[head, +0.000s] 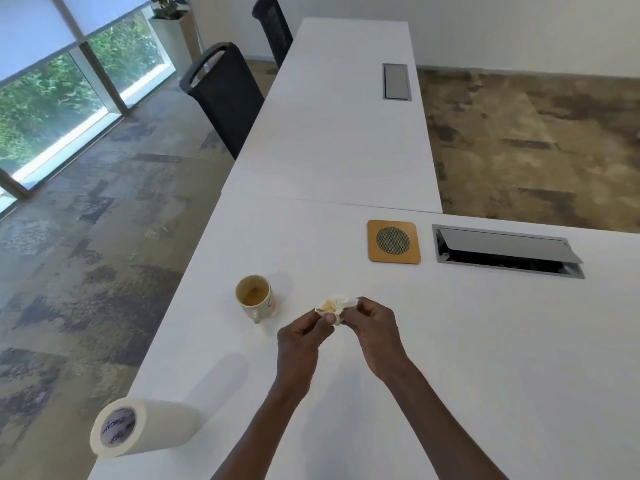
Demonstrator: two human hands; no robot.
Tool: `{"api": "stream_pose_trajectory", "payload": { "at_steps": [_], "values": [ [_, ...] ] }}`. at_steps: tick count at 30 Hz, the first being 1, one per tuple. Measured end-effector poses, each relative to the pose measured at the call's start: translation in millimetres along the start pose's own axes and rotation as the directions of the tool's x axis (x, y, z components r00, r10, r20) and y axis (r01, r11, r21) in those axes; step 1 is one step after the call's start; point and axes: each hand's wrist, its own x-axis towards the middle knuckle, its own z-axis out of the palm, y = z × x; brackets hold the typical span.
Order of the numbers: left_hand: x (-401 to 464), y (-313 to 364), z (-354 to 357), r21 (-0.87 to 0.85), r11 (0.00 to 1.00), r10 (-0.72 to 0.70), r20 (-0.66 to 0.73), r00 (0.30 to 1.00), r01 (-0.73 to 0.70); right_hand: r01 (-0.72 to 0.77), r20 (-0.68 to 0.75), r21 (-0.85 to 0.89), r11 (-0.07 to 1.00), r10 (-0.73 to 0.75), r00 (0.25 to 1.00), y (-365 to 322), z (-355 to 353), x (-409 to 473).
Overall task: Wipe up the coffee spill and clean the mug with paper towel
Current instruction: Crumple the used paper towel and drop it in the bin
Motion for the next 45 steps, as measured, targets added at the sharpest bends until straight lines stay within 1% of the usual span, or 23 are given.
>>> {"api": "stream_pose_trajectory", "payload": {
  "at_steps": [1,3,5,7,10,11,14,16,21,24,27,30,32,37,41,43,45],
  "values": [
    [0.6,2.1,0.1,-0.013,1.000,0.005,-0.018,1.000,-0.006,0.039,-0.019,-0.087,0.995,-0.041,0.999,-2.7,2.3,-0.3],
    [2.6,6.7,1.1,-0.018,1.000,0.010,-0.066,0.998,-0.011,0.096,-0.073,-0.177,0.980,-0.110,0.991,-6.0,7.7,0.1],
    [4.7,11.0,3.6,-0.008,1.000,0.016,-0.125,0.992,-0.017,0.175,-0.105,-0.334,0.926,-0.221,0.970,-6.9,11.9,0.0],
    [6.5,14.7,6.6,-0.024,1.000,0.010,-0.179,0.984,-0.014,0.267,-0.038,-0.473,0.840,-0.322,0.946,-8.6,15.7,-2.2],
    [10.3,20.3,9.5,-0.048,0.999,-0.031,-0.255,0.966,0.019,0.436,0.178,-0.557,0.707,-0.411,0.894,-8.1,20.3,-6.2],
    [11.0,21.8,9.8,-0.046,0.998,-0.044,-0.266,0.963,0.033,0.465,0.223,-0.584,0.665,-0.419,0.880,-8.5,20.5,-6.7],
    [9.8,24.3,11.0,0.011,0.997,-0.074,-0.259,0.963,0.080,0.491,0.255,-0.697,0.522,-0.459,0.851,-10.3,17.4,-4.3],
    [7.8,24.5,11.6,0.069,0.993,-0.078,-0.246,0.966,0.098,0.511,0.277,-0.739,0.439,-0.493,0.825,-11.1,15.2,-3.7],
    [-2.5,29.1,13.8,0.172,0.981,-0.057,-0.180,0.982,0.088,0.547,0.350,-0.768,0.333,-0.498,0.794,-11.0,9.1,-8.7],
    [-12.0,29.0,18.2,0.213,0.973,-0.047,-0.210,0.977,0.093,0.557,0.364,-0.761,0.332,-0.492,0.790,-12.6,8.2,-16.5],
    [-25.4,28.7,25.2,0.157,0.984,-0.029,-0.309,0.951,0.081,0.610,0.395,-0.737,0.291,-0.546,0.739,-11.8,8.2,-30.2],
    [-41.0,30.2,33.3,0.114,0.991,-0.027,-0.372,0.928,0.074,0.635,0.381,-0.713,0.298,-0.596,0.707,-6.8,4.2,-48.0],
    [-54.7,29.9,37.6,0.097,0.992,-0.040,-0.409,0.912,0.087,0.652,0.388,-0.692,0.308,-0.604,0.697,-3.5,-2.1,-57.7],
    [-95.5,23.2,36.1,0.092,0.989,-0.067,-0.412,0.909,0.114,0.670,0.448,-0.656,0.349,-0.535,0.717,1.0,-11.5,-84.5],
    [-130.4,16.5,27.6,0.094,0.989,-0.067,-0.396,0.916,0.113,0.639,0.444,-0.639,0.428,-0.472,0.761,9.7,-10.7,-104.4],
    [-147.2,13.7,18.2,0.117,0.986,-0.052,-0.452,0.890,0.116,0.638,0.444,-0.622,0.455,-0.466,0.765,18.2,-8.8,-116.5],
    [-163.4,11.8,2.8,0.126,0.984,-0.034,-0.544,0.838,0.122,0.625,0.433,-0.621,0.474,-0.458,0.777,27.7,-5.1,-128.9]
  ]
}}
